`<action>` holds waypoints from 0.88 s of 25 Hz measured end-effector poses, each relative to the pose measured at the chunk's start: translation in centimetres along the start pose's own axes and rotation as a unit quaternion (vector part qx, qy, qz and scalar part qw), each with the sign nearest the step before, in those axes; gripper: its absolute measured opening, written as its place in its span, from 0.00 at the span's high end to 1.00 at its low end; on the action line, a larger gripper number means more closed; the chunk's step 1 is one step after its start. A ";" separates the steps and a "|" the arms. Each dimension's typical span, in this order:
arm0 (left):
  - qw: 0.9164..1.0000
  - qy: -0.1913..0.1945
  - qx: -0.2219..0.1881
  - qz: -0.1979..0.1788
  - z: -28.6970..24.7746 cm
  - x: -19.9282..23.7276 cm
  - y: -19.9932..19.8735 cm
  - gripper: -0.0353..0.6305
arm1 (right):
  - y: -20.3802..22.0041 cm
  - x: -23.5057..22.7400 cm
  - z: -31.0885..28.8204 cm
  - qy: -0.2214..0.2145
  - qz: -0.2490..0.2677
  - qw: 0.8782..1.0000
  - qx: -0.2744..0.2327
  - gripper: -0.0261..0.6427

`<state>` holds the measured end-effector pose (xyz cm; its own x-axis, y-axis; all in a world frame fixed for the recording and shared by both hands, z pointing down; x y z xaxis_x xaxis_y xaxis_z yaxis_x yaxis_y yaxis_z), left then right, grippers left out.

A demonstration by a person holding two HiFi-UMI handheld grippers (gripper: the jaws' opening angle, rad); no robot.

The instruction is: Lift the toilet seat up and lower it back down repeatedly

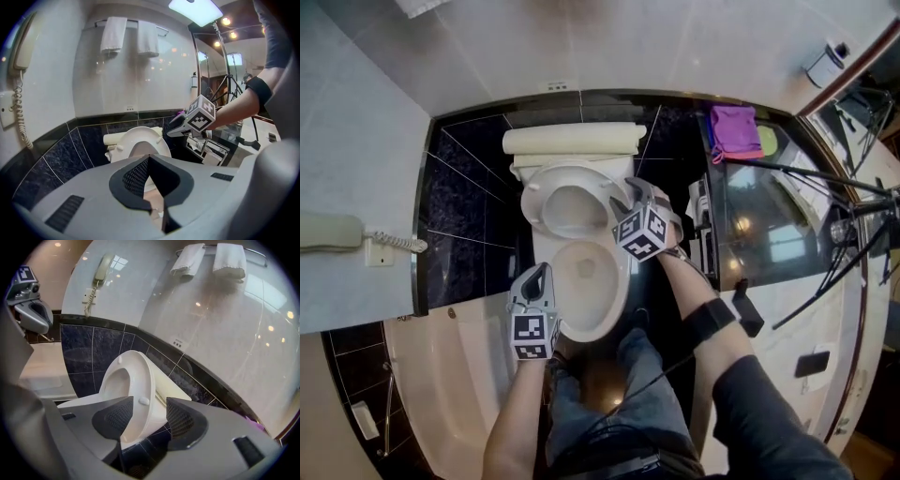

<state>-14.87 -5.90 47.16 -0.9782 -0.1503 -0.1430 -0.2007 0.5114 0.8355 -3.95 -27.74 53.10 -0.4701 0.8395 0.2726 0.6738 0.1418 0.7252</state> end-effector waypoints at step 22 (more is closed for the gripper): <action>0.998 -0.018 0.047 0.040 -2.3 -0.8 5.5 0.95 | -1.6 1.2 -7.3 -0.019 0.039 0.999 0.010 0.81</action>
<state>-15.05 -4.89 53.06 -0.9923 -0.0751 -0.0981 -0.1236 0.5978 0.7920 -9.78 -30.76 56.90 -0.3938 0.8676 0.3037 0.7194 0.0852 0.6893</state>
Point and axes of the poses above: the fingertips, and each gripper's own axes: z backward along the fingers, x to its left, y out of its underside, the point moved 1 cm from there along z, backward along the fingers, and after that the axes turned 7 degrees about -z, right-handed, at the moved point
